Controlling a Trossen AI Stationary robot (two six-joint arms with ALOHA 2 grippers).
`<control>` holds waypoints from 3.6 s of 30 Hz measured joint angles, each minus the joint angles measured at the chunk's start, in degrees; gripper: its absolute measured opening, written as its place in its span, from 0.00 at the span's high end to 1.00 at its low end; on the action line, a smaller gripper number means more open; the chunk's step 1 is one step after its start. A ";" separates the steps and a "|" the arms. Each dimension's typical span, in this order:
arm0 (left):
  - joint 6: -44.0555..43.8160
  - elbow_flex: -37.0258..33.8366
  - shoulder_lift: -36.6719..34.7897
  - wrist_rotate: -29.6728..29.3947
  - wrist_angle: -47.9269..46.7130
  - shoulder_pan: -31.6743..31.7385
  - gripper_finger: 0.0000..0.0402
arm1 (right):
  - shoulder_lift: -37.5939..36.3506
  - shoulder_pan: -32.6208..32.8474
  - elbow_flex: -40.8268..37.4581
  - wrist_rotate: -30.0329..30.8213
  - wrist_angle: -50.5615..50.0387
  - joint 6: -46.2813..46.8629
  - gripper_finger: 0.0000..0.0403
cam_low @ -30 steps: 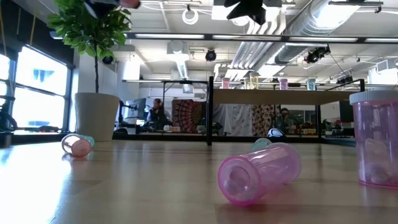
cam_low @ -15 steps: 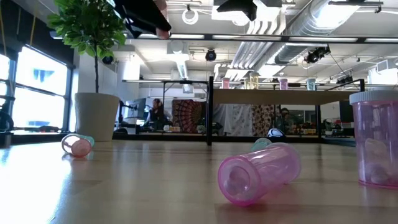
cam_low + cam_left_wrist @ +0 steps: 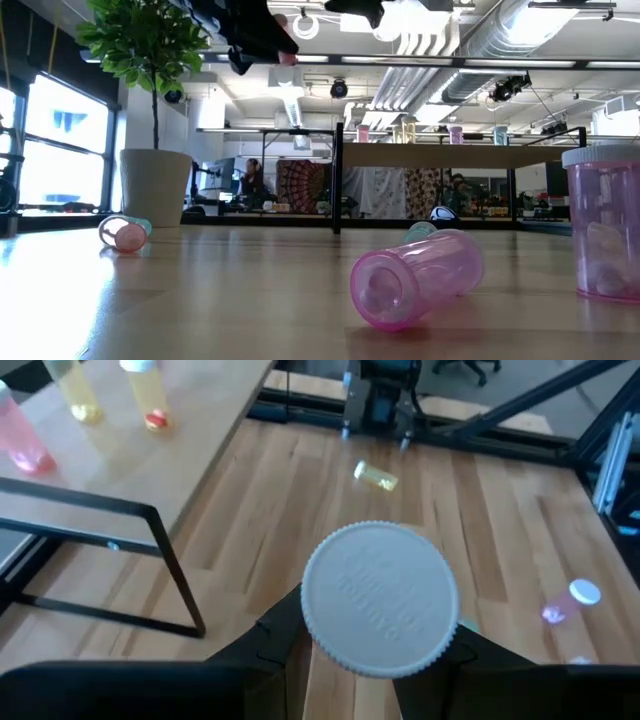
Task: Pick and place medicine bottles onto shelf by color
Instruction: Put the bottom pink medicine bottle aligned with the other pink medicine bottle on the shelf
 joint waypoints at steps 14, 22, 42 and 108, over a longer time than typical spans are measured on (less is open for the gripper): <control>0.39 0.00 0.00 0.32 1.37 0.32 0.75 | 7.65 -0.74 -0.02 -9.92 8.45 -2.42 0.48; 0.40 0.00 0.00 2.40 0.46 0.30 0.75 | 11.06 0.30 -0.02 -10.84 9.96 2.53 0.48; -0.60 0.00 0.44 13.99 -9.68 -0.41 0.75 | 11.54 4.81 0.00 -4.16 9.96 11.61 0.48; -0.70 -0.04 9.18 13.27 -6.37 -5.72 0.75 | 18.78 12.18 0.02 2.46 6.54 24.57 0.75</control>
